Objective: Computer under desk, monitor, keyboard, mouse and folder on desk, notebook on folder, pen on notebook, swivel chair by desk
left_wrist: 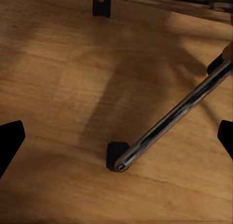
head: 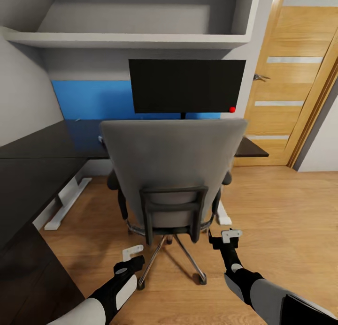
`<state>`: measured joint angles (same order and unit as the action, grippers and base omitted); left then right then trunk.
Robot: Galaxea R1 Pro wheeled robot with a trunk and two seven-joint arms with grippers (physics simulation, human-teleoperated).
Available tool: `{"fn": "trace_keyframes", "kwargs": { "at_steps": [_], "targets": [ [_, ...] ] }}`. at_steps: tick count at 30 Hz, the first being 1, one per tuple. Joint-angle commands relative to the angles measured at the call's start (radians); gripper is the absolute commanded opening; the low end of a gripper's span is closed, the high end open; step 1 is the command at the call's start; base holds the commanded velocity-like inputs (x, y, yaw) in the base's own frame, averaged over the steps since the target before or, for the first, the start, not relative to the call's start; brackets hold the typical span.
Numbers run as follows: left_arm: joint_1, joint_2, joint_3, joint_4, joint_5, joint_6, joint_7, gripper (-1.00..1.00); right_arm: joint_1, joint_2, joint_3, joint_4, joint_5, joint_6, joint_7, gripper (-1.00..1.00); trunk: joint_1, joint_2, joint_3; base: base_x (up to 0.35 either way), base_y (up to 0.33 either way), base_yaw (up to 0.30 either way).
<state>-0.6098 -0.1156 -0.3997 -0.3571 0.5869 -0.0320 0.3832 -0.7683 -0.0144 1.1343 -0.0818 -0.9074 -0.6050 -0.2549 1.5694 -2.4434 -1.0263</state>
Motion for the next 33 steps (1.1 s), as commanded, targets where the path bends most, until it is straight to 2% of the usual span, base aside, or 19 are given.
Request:
{"fn": "trace_keyframes", "kwargs": {
  "at_steps": [1, 16, 27, 33],
  "targets": [
    [-0.001, 0.001, -0.008, 0.0, 0.01, -0.003, 0.006, 1.0, 0.0, -0.001, 0.009, -0.003, -0.002, 0.001, -0.009, 1.0, 0.0, 0.0, -0.001, -0.012, 0.0, 0.0],
    [-0.001, 0.001, -0.008, 0.0, 0.01, -0.001, 0.006, 1.0, 0.0, -0.001, 0.008, -0.003, -0.002, 0.002, -0.009, 1.0, 0.0, 0.0, -0.001, -0.291, 0.0, 0.0],
    [-0.001, -0.002, -0.01, 0.0, 0.009, 0.006, 0.011, 1.0, 0.0, 0.0, 0.001, -0.005, -0.008, 0.004, -0.015, 1.0, -0.042, 0.077, 0.034, -0.272, 0.0, 0.0],
    [-0.001, -0.011, -0.012, 0.133, 0.007, -0.002, 0.006, 1.0, 0.081, 0.0, 0.002, 0.0, -0.007, 0.007, -0.014, 1.0, -0.065, 0.119, 0.052, 0.0, 0.0, 0.0]
  ]
}}
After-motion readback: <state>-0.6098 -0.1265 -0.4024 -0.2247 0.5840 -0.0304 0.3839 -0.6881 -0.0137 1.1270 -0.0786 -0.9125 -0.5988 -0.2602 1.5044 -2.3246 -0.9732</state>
